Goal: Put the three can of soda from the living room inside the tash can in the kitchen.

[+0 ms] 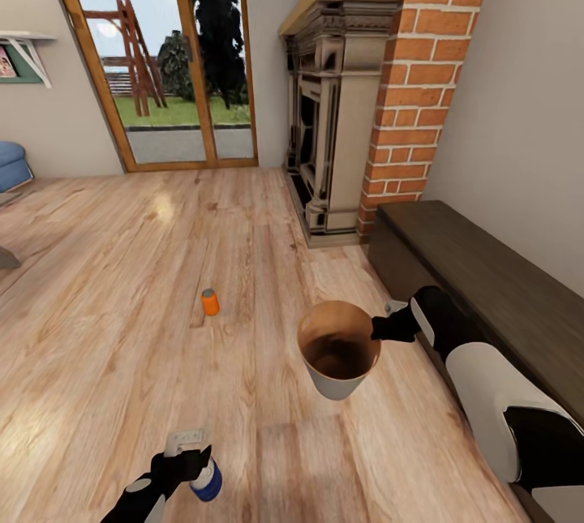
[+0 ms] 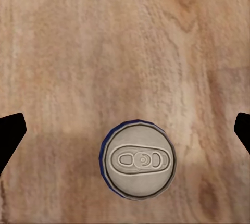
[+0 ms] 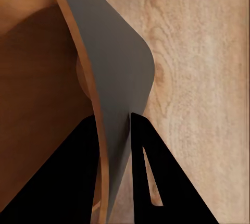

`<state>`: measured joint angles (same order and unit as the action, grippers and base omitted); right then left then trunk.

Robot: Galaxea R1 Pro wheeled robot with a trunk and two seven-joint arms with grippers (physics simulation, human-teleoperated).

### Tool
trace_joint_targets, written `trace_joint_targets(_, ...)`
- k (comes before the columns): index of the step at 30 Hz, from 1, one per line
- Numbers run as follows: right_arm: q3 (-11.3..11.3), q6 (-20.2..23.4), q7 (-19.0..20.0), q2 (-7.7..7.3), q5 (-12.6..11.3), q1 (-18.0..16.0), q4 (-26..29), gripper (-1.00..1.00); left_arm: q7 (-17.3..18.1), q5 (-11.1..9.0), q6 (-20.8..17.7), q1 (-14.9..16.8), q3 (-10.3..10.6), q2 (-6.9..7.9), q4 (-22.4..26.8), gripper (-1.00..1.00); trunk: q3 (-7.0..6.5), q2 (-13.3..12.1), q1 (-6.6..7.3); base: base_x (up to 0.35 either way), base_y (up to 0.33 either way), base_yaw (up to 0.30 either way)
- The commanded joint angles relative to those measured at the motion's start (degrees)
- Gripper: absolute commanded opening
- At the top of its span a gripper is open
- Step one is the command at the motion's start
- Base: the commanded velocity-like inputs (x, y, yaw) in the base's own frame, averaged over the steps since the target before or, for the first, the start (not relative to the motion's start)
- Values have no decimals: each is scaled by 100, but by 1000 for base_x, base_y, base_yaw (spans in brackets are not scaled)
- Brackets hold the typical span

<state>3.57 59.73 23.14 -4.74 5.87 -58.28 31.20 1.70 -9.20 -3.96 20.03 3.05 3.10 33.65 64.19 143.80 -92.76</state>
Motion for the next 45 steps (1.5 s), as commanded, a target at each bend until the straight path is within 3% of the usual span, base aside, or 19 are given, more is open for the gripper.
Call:
trace_joint_targets(1,12,27,29,1,-178,-3,5,-100,1,1,-1,0,1,-1,0,100,-1,0,1,141,0,0)
trace_joint_targets(12,9,27,28,2,-174,1,17,-100,6,1,17,-3,3,4,10,100,-1,0,1,42,0,0)
trace_joint_targets(35,6,27,17,-1,-173,1,18,-100,19,6,-4,1,3,-3,10,100,509,31,-59,1,0,0)
trace_joint_targets(45,9,27,23,0,-173,7,76,-100,22,6,5,1,3,-3,11,100,509,31,-59,0,0,0)
